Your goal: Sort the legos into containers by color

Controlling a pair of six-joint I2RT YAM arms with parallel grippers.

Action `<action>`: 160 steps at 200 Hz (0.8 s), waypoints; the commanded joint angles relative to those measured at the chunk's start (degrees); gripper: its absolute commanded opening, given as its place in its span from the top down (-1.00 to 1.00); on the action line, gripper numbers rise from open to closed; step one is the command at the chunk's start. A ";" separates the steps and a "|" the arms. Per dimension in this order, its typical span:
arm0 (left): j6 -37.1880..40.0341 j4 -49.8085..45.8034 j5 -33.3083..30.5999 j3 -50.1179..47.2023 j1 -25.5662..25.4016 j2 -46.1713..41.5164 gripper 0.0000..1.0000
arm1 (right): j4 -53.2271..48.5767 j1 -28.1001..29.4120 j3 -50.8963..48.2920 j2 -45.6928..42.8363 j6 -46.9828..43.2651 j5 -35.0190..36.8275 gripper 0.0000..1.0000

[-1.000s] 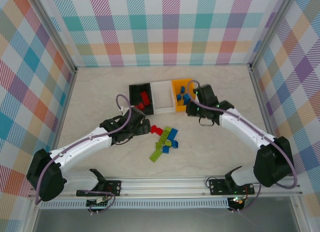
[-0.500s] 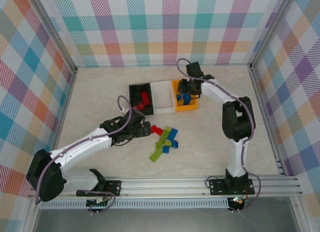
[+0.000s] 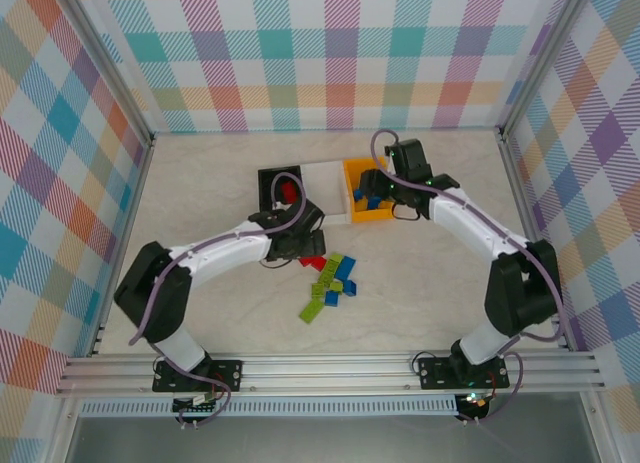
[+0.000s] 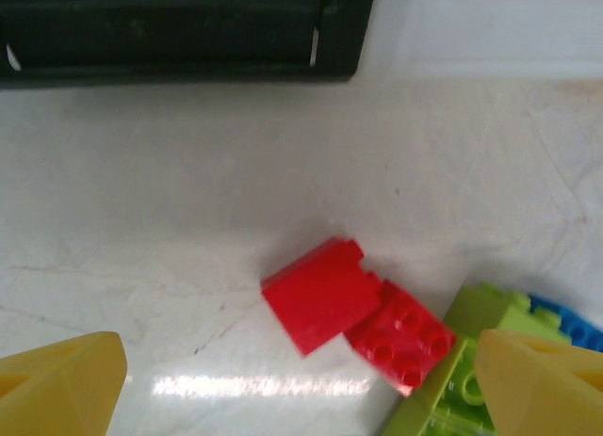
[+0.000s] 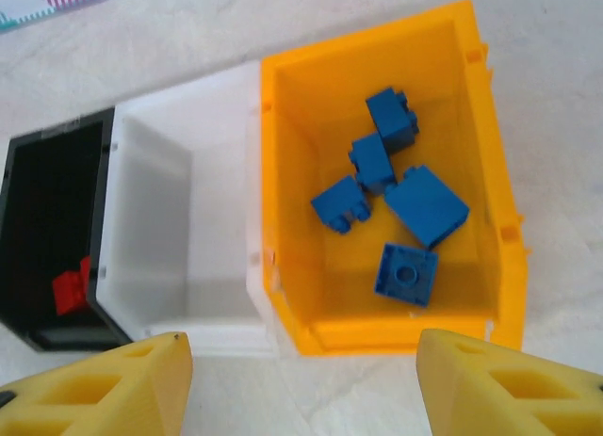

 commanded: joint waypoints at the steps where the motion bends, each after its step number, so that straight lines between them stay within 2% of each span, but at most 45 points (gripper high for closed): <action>1: -4.14 -6.40 -5.42 4.98 -1.43 3.86 -0.86 | 3.25 0.04 -4.55 -3.27 0.40 0.59 -0.29; 47: -7.71 -11.25 -10.35 10.23 -3.13 11.04 -0.74 | 5.66 -0.04 -9.09 -7.74 1.00 0.99 -0.28; 116: -9.75 -10.95 -9.03 11.24 -3.18 16.03 -0.63 | 7.12 -0.14 -11.13 -10.23 0.61 0.51 -0.28; 160: -9.99 -9.37 -8.63 9.14 -3.45 16.10 -0.53 | 7.47 -0.45 -11.22 -10.71 0.45 -0.13 -0.28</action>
